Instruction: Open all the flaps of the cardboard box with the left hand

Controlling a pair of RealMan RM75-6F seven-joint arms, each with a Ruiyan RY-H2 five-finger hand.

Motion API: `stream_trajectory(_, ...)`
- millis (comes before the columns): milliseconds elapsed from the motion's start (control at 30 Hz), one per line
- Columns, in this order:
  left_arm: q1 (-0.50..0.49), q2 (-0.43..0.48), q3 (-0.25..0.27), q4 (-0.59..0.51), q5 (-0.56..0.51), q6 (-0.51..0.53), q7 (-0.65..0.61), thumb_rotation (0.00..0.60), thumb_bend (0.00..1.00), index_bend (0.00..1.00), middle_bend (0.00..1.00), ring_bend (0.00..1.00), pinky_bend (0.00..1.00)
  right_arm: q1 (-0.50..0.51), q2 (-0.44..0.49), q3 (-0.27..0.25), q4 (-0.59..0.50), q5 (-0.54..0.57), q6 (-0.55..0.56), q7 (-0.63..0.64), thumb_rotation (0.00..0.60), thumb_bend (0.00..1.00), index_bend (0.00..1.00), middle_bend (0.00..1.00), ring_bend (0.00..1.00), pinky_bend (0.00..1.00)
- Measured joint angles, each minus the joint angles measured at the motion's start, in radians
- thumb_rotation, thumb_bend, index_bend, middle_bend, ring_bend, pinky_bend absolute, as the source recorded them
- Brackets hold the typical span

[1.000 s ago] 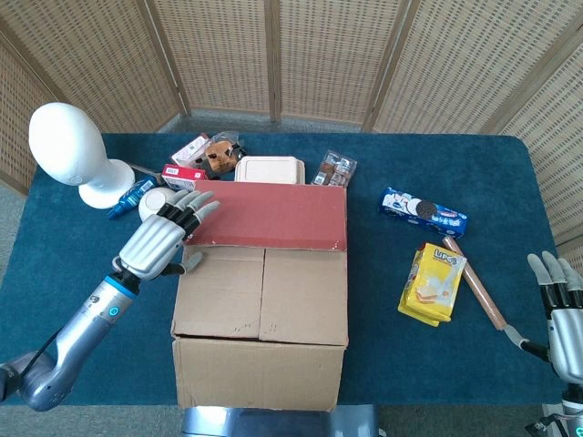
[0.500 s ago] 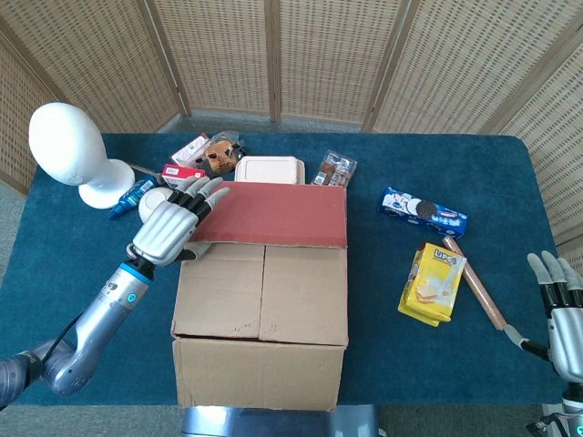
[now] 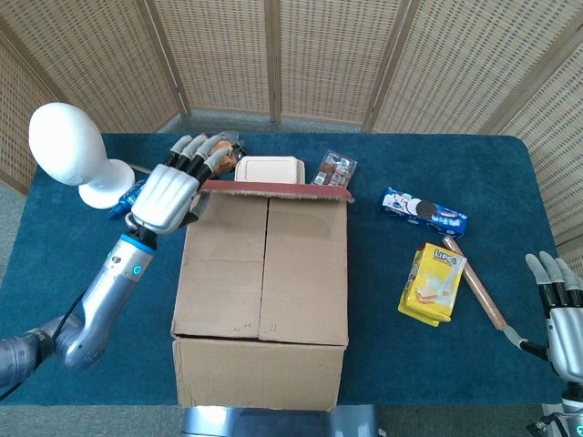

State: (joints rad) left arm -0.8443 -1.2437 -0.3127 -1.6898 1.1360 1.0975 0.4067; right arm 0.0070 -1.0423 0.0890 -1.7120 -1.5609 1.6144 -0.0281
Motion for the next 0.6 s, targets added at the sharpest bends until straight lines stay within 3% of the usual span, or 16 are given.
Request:
stream_trajectory(233, -0.079, -0.03, -0.056, 0.098, -0.067, -0.025, 0.064, 0.6, 0.54, 0.0, 0.0, 0.0, 0.05, 0.002, 0.007, 0.001, -0.006, 0.014, -0.011, 0.005, 0.6, 0.0, 0.0, 0.0, 0.0, 0.14)
stream_trajectory(600, -0.223, -0.159, -0.086, 0.341, -0.183, -0.11, 0.158, 0.6, 0.54, 0.0, 0.0, 0.0, 0.06, 0.01, 0.001, 0.022, -0.007, 0.066, -0.027, -0.023, 0.6, 0.0, 0.0, 0.0, 0.0, 0.14)
